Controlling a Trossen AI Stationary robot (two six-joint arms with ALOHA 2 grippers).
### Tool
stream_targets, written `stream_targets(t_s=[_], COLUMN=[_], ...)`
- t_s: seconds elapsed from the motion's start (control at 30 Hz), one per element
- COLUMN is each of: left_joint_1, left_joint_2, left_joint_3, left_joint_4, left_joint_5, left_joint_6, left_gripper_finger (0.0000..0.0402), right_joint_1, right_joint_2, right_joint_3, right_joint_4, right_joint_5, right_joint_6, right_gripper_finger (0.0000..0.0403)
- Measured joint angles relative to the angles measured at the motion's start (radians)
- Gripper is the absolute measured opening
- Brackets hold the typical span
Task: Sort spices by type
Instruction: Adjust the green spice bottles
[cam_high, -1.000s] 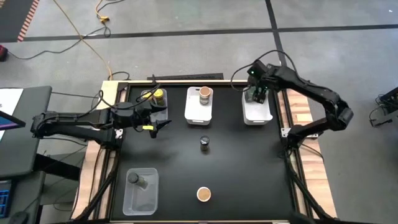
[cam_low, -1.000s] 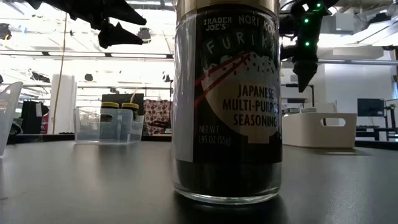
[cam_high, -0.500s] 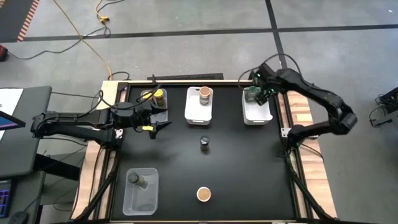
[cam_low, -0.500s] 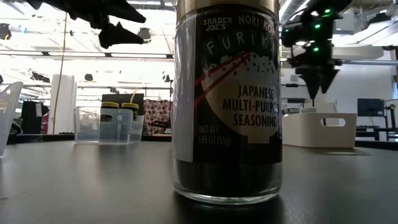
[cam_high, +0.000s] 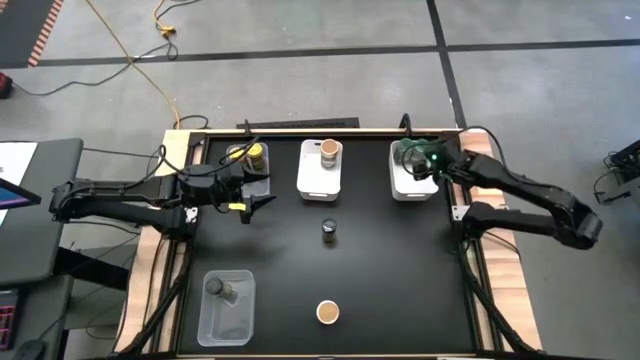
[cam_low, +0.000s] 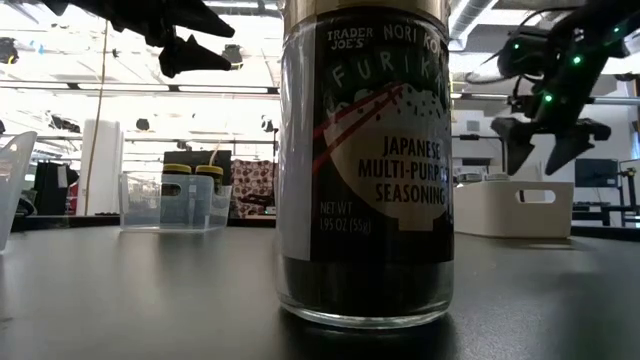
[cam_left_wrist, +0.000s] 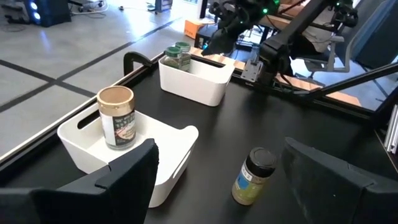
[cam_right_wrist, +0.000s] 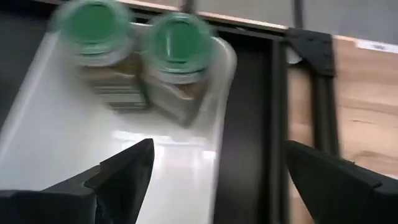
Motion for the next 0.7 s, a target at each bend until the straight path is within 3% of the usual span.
stream_targets(t_s=[0.2, 0.7], left_joint_1=[0.0, 0.0], left_joint_2=[0.0, 0.0], left_joint_3=[0.0, 0.0], left_joint_4=[0.0, 0.0], left_joint_5=[-0.002, -0.004], left_joint_6=[0.0, -0.003], left_gripper_finger=[0.032, 0.032], right_joint_1=[-0.058, -0.116], right_joint_2=[0.041, 0.106], right_joint_3=[-0.031, -0.051], right_joint_4=[0.06, 0.147], right_joint_5=[0.009, -0.01], right_joint_6=[-0.106, -0.18], right_gripper_finger=[0.0385, 0.0385])
